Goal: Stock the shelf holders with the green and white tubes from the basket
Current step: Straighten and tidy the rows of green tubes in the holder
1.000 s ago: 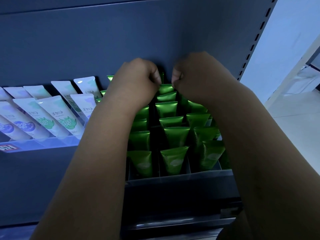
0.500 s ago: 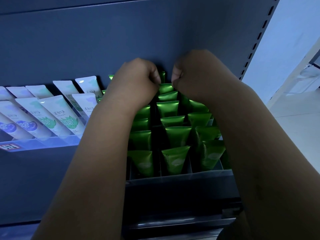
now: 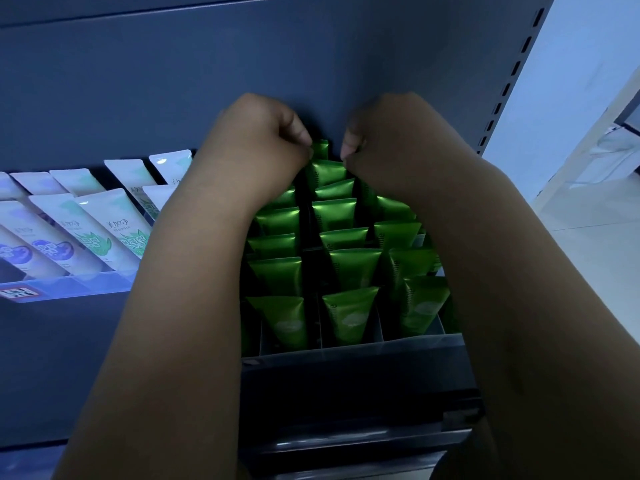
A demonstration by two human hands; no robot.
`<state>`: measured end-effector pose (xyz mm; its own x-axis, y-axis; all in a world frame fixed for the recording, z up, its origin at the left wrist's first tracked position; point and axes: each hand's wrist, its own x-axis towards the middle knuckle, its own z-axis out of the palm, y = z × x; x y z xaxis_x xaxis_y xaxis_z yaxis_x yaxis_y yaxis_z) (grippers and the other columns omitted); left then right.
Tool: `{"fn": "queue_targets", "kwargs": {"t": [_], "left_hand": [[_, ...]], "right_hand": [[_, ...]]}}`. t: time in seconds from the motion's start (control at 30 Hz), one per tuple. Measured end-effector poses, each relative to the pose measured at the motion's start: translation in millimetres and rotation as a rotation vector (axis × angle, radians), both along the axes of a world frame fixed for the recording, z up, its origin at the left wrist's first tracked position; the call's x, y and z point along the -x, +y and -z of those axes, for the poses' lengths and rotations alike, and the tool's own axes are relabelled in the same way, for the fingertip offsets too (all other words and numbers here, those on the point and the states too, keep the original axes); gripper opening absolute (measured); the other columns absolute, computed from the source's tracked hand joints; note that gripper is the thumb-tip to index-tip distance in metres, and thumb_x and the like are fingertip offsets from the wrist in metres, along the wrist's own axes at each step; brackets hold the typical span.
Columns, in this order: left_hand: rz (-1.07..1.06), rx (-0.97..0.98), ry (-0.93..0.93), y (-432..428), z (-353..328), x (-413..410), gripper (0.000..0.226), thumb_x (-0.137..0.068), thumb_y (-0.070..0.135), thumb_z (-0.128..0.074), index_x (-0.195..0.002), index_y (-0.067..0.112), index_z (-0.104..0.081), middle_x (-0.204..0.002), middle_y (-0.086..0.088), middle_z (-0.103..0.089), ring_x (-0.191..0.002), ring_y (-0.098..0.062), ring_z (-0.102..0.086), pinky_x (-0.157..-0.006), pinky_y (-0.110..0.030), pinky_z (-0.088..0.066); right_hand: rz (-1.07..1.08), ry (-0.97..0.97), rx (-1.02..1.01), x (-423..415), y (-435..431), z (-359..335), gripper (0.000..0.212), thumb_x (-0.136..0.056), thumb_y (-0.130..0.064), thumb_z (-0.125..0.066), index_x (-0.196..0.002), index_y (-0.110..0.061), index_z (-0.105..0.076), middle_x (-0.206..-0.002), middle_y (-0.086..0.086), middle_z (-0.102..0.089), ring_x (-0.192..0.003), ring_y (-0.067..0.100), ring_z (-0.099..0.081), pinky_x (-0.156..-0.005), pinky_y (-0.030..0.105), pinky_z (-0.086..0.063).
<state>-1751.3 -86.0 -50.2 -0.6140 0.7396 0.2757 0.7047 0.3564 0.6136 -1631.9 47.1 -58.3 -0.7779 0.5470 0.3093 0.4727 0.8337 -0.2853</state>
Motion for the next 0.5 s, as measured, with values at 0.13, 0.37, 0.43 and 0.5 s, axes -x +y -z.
{"fn": "queue_targets", "kwargs": {"t": [0.13, 0.37, 0.43, 0.5], "left_hand": [[-0.024, 0.003, -0.011, -5.1, -3.9, 1.4, 0.013, -0.09, 0.019, -0.071, -0.081, 0.027, -0.075, -0.077, 0.009, -0.068, -0.063, -0.008, -0.056, -0.066, -0.026, -0.044], [-0.047, 0.069, -0.01, -5.0, -1.4, 1.6, 0.016, -0.092, 0.019, -0.07, -0.08, 0.03, -0.073, -0.081, 0.01, -0.068, -0.069, -0.01, -0.058, -0.07, -0.024, -0.042], [-0.047, 0.085, 0.005, -3.5, -0.5, 1.3, 0.015, -0.091, 0.02, -0.07, -0.081, 0.031, -0.073, -0.079, 0.012, -0.066, -0.069, -0.012, -0.058, -0.07, -0.025, -0.042], [-0.038, 0.097, 0.017, -2.0, 1.0, 1.0, 0.015, -0.091, 0.02, -0.07, -0.082, 0.031, -0.073, -0.078, 0.013, -0.065, -0.065, -0.009, -0.055, -0.068, -0.025, -0.041]], "right_hand": [[-0.003, -0.007, 0.005, -0.1, -1.7, 0.3, 0.019, -0.082, -0.017, -0.056, -0.085, -0.025, -0.073, -0.095, 0.0, -0.07, -0.093, 0.025, -0.066, -0.084, 0.041, -0.058], [0.0, -0.012, 0.01, 1.1, -0.8, -0.3, 0.022, -0.082, -0.013, -0.056, -0.082, -0.028, -0.072, -0.093, -0.004, -0.07, -0.092, 0.022, -0.066, -0.084, 0.04, -0.058], [-0.004, -0.023, 0.008, 1.9, -0.4, -1.5, 0.023, -0.083, -0.012, -0.057, -0.085, -0.027, -0.074, -0.095, -0.004, -0.07, -0.094, 0.022, -0.066, -0.085, 0.04, -0.058], [-0.009, -0.05, 0.008, 3.3, 0.1, -2.2, 0.022, -0.085, -0.011, -0.057, -0.085, -0.027, -0.073, -0.096, -0.003, -0.071, -0.095, 0.023, -0.066, -0.086, 0.04, -0.059]]}}
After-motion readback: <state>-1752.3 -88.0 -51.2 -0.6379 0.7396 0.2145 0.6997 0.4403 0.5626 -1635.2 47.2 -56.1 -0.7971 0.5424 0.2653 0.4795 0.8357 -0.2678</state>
